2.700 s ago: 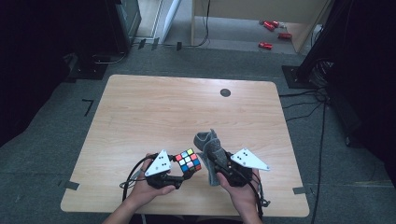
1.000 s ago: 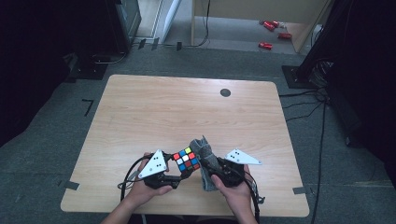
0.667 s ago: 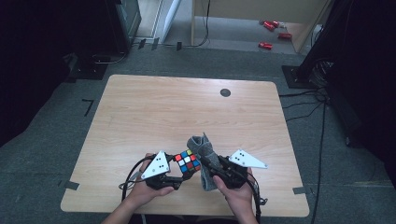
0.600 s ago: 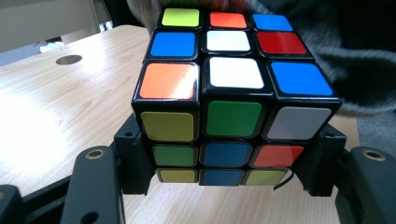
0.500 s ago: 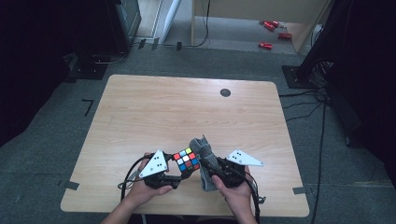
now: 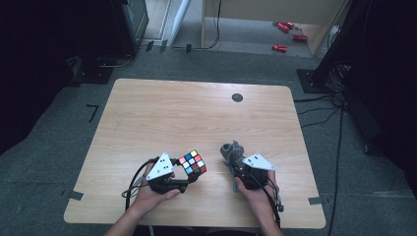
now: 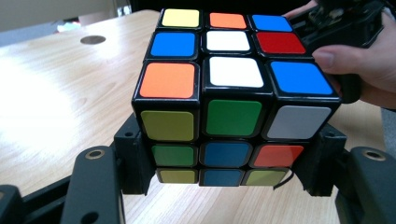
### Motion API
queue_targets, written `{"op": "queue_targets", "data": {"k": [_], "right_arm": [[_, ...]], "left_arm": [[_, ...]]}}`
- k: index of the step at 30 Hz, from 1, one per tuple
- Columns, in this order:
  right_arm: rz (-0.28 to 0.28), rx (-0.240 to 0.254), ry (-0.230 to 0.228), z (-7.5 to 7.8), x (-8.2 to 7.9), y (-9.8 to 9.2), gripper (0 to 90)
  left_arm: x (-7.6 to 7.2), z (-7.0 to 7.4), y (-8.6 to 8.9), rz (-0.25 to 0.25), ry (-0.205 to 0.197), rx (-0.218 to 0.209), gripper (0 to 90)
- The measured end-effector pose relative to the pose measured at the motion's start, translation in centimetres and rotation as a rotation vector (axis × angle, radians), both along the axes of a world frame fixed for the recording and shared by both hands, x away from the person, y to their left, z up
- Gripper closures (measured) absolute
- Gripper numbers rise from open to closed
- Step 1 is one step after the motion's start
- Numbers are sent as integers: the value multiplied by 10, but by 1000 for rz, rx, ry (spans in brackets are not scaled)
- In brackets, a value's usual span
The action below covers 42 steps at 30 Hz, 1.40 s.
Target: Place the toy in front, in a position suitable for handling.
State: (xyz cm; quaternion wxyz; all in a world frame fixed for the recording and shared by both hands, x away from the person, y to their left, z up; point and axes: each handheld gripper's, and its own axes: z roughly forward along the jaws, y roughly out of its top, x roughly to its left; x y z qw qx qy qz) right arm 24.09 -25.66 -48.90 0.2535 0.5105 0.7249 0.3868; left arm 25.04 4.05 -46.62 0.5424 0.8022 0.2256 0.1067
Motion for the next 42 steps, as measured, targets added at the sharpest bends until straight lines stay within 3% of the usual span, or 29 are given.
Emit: {"op": "queue_targets", "data": {"k": [1,3,7,8,11,12,13,14,19,30,36,42], "right_arm": [[0,0,0,0,0,0,603],[16,-6,43,-9,5,-2,550],[27,-8,59,-15,8,-3,460],[24,3,47,-14,8,-5,390],[21,21,18,-10,6,-5,352],[21,45,-21,-5,3,-5,325],[21,45,-21,-5,3,-5,325],[28,66,-57,1,0,-4,306],[79,116,-108,9,-7,5,292],[236,160,-120,11,-19,42,266],[301,149,-129,6,-26,57,256],[325,148,-149,5,-31,66,219]], "left_arm": [[1,-1,0,2,8,6,346],[3,-3,-1,17,25,20,346],[5,-4,0,35,38,27,345],[5,-4,0,40,42,28,345],[6,-3,1,53,47,27,345],[6,-3,2,57,49,23,345],[6,-3,2,61,50,21,345],[7,-2,3,69,53,18,345],[8,0,5,81,63,1,345],[6,2,3,75,72,-25,345],[6,5,0,68,74,-39,345],[4,7,-5,55,85,-50,345]]}}
